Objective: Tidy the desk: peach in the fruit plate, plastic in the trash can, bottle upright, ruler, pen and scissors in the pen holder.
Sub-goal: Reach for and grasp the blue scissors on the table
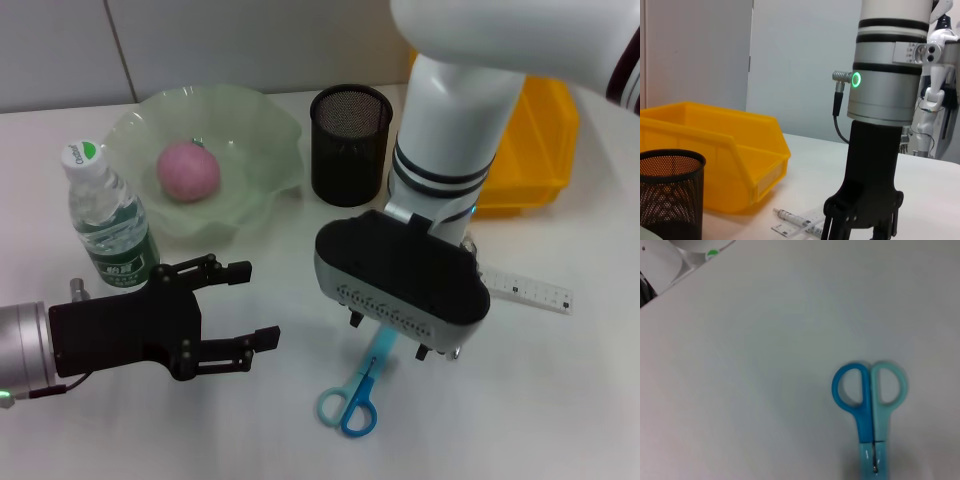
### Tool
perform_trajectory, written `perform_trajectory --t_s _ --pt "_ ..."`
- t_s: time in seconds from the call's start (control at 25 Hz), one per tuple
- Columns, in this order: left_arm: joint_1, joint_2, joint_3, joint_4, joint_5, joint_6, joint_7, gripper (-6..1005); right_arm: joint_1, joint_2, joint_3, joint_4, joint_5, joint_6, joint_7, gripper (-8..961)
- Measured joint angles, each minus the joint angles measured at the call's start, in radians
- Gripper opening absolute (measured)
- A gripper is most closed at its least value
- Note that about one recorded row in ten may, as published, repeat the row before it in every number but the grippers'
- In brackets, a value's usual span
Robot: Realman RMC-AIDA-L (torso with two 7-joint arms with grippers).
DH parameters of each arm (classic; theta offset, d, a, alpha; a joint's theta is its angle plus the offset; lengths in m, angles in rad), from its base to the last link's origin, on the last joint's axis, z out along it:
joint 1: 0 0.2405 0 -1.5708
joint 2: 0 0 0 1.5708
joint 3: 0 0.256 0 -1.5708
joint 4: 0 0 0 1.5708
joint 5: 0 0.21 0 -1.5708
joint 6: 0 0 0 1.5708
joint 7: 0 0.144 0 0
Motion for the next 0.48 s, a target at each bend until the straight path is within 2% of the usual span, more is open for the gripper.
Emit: perform_trajectory --t_s 0.48 --pt "0.01 0.0 0.0 -0.004 0.001 0.002 0.0 841 -0.029 0.001 -0.022 -0.02 0.0 0.026 0.006 771"
